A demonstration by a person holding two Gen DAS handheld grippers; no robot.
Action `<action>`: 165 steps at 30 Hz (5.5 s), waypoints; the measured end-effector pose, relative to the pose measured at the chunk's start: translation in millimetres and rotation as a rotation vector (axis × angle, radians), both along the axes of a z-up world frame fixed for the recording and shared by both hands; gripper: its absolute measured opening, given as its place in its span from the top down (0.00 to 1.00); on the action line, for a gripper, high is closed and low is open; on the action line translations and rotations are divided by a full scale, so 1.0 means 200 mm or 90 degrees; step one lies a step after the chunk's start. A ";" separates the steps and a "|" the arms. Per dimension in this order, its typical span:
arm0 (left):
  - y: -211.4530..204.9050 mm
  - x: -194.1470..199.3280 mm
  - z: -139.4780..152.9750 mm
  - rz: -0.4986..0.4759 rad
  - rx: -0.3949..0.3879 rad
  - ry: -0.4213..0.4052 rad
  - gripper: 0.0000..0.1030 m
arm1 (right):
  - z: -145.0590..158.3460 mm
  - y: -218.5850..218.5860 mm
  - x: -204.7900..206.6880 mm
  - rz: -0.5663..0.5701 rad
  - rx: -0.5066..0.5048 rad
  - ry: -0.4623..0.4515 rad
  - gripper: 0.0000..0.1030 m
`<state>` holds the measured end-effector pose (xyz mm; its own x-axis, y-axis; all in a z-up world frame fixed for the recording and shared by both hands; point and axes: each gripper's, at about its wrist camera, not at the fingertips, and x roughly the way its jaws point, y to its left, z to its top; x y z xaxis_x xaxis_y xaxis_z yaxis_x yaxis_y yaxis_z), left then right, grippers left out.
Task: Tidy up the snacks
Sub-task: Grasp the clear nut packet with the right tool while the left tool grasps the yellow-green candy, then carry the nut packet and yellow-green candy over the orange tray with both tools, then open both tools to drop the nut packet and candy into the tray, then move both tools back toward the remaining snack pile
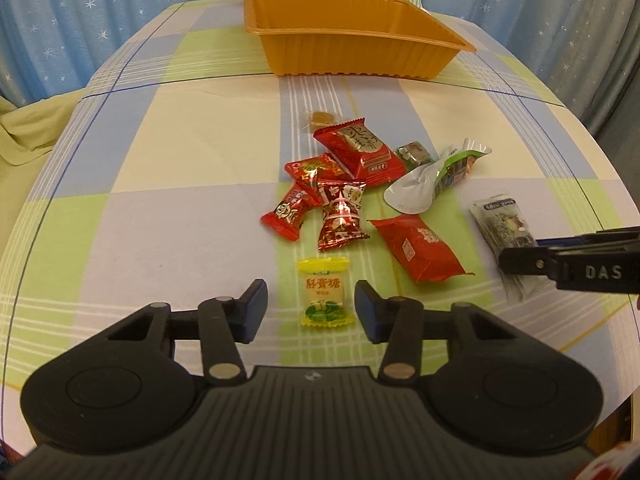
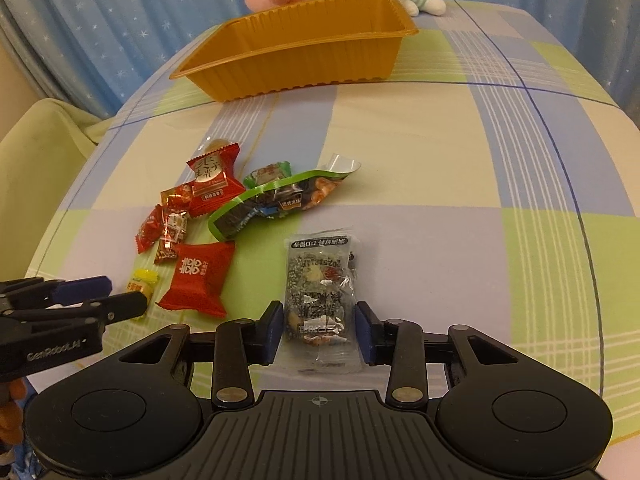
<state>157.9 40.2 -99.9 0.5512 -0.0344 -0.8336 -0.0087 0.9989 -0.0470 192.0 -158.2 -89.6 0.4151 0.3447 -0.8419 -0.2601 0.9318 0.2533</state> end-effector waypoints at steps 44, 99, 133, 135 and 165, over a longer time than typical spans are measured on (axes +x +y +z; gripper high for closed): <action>-0.12 0.11 0.26 0.026 0.026 -0.063 0.82 | 0.05 -0.11 0.15 0.086 0.066 0.005 0.64; -0.07 1.52 0.12 -0.045 -0.022 -0.067 0.82 | 0.25 0.05 1.37 -0.070 0.121 -0.096 0.63; 0.15 1.17 0.33 -0.002 -0.042 -0.082 0.54 | 0.34 0.09 1.25 -0.061 0.158 -0.102 0.46; 0.15 1.13 0.35 -0.002 -0.042 -0.084 0.54 | 0.35 0.06 1.20 -0.062 0.160 -0.103 0.46; 0.22 0.37 0.42 0.020 -0.062 -0.057 0.47 | 0.39 -0.08 0.38 -0.049 0.150 -0.073 0.42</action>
